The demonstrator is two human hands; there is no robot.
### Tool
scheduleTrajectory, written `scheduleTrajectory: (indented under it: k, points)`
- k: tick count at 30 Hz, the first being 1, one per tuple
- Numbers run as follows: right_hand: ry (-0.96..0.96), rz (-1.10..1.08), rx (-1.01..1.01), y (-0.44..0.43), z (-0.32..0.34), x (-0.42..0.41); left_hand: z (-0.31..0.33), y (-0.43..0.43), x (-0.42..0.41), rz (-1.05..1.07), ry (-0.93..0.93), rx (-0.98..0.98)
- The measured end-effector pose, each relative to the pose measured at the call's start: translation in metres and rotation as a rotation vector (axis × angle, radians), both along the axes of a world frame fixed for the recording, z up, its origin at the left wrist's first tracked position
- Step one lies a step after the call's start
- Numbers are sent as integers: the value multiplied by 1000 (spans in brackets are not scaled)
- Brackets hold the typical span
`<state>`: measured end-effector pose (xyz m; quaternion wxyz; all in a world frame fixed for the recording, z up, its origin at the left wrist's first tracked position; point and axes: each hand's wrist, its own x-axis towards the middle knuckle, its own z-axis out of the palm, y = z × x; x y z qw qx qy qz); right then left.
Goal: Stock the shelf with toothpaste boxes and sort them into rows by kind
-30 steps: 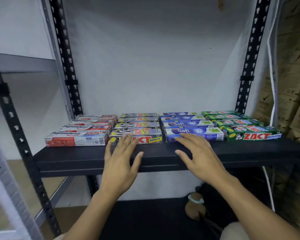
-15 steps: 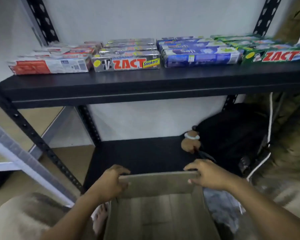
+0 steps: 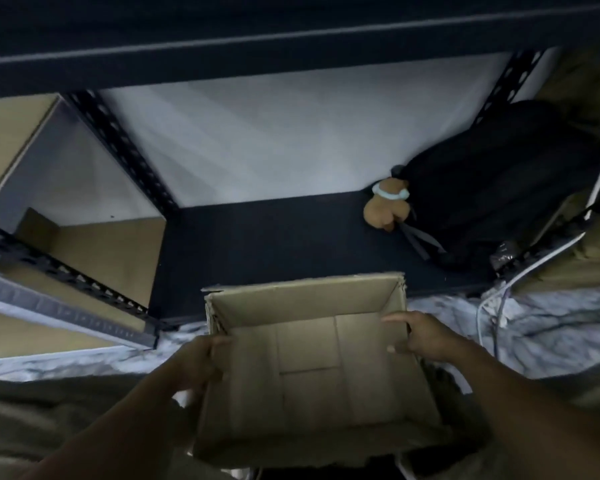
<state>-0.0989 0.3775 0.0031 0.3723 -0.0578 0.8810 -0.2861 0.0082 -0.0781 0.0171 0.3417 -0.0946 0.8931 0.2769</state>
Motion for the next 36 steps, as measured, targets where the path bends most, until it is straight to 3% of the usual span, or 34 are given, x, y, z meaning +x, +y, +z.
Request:
scheduleTrajectory:
  k: [13,23,30,36]
  points:
    - [50,12,24,2,-2,-8,12,10,-3,-56,21,-92]
    - [114,-108,54,54,49,-2,94,55,-30,-173,154,-53]
    - [322,-222,-31,94,128,23,196,92,-48,-239,420,-128]
    - [556,-403,-41,148,191,71,223,136,-68,-213,584,49]
